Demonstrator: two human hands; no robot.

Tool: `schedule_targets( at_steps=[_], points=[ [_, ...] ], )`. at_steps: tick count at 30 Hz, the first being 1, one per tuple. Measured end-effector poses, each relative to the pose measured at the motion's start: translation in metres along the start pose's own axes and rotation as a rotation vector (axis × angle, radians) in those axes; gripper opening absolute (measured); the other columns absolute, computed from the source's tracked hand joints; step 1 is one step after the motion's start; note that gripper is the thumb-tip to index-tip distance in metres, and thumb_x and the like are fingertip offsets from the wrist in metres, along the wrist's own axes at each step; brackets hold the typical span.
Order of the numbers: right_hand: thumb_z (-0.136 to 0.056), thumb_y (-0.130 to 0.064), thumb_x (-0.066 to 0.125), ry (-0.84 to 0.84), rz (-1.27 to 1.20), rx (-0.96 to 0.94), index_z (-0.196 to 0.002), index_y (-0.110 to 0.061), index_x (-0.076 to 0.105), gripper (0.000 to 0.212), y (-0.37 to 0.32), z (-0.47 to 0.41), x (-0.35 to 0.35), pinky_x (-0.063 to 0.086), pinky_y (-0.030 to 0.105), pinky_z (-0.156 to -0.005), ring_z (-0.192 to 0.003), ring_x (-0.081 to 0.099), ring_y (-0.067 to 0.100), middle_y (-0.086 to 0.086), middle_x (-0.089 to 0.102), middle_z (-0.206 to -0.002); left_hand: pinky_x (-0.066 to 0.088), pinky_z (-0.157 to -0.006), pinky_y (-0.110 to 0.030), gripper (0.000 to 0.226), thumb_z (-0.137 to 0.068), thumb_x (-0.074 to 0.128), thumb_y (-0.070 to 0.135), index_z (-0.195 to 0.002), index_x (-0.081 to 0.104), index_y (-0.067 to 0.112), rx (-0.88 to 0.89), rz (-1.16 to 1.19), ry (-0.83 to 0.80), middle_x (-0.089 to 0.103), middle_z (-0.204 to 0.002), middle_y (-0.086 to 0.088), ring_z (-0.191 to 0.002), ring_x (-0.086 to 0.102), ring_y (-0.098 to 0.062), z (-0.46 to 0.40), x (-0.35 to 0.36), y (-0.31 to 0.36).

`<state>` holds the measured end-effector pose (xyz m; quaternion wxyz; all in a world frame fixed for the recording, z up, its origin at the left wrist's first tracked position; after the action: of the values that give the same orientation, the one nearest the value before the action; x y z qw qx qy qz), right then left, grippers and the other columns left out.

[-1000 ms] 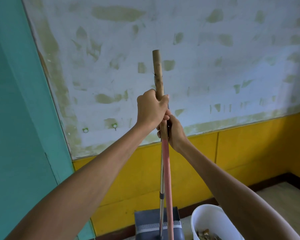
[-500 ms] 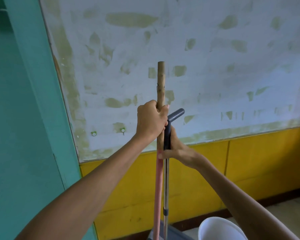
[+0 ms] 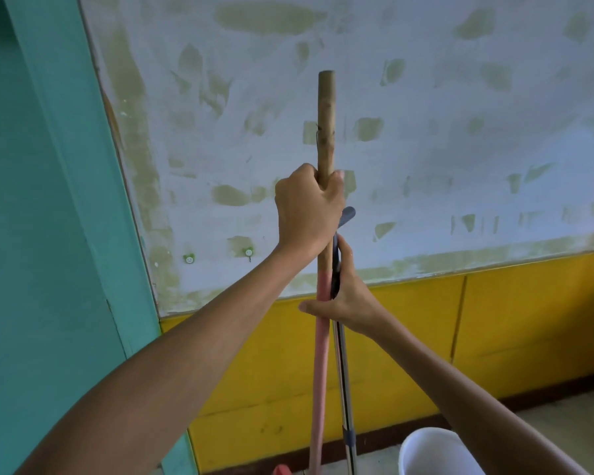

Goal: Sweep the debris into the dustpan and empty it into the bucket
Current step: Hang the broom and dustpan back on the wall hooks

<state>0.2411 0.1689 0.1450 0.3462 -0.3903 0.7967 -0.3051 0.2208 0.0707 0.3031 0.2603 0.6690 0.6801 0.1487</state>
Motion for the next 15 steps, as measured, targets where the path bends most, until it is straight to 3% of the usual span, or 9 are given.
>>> schedule_targets(
  at_steps=[2, 5, 9, 15],
  points=[
    [-0.062, -0.03, 0.09, 0.004, 0.015, 0.023, -0.134, -0.061, 0.002, 0.118, 0.003, 0.001, 0.001, 0.049, 0.02, -0.051, -0.053, 0.053, 0.005, -0.014, 0.049, -0.07, 0.049, -0.046, -0.031, 0.037, -0.087, 0.061, 0.029, -0.058, 0.048, 0.009, -0.003, 0.011, 0.005, 0.062, -0.05, -0.009, -0.042, 0.06, -0.019, -0.006, 0.003, 0.004],
    [-0.064, -0.025, 0.088, 0.044, 0.024, 0.033, -0.136, -0.055, 0.01, 0.11, 0.013, 0.007, -0.006, 0.051, 0.025, -0.05, -0.053, 0.052, 0.009, -0.004, 0.046, -0.072, 0.054, -0.051, -0.04, 0.034, -0.086, 0.061, 0.029, -0.061, 0.052, 0.006, -0.013, 0.046, 0.029, 0.065, -0.054, -0.013, -0.046, 0.064, -0.025, -0.024, 0.007, 0.015],
    [-0.068, -0.021, 0.083, 0.087, 0.051, 0.026, -0.132, -0.052, 0.02, 0.095, 0.019, 0.006, -0.025, 0.059, 0.034, -0.054, -0.06, 0.059, 0.014, 0.002, 0.05, -0.084, 0.056, -0.053, -0.038, 0.034, -0.089, 0.061, 0.029, -0.067, 0.058, 0.004, 0.014, 0.046, 0.053, 0.067, -0.058, -0.009, -0.049, 0.066, -0.022, -0.039, 0.015, 0.033],
    [-0.066, -0.026, 0.085, 0.072, 0.064, 0.04, -0.125, -0.054, 0.02, 0.092, 0.034, -0.008, -0.051, 0.057, 0.028, -0.057, -0.066, 0.059, 0.006, -0.002, 0.047, -0.092, 0.058, -0.059, -0.04, 0.034, -0.09, 0.061, 0.028, -0.064, 0.049, 0.01, 0.04, -0.015, 0.069, 0.068, -0.061, -0.008, -0.053, 0.067, -0.022, -0.053, 0.045, 0.054]
  ],
)
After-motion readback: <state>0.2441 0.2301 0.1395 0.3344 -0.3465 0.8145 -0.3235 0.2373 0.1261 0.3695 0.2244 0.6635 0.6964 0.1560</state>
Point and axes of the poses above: each hand's wrist, its own z-axis away from the middle knuckle, its own x-axis out of the palm, y = z × x, the point moved 9 cm from there along -z, towards the middle knuckle
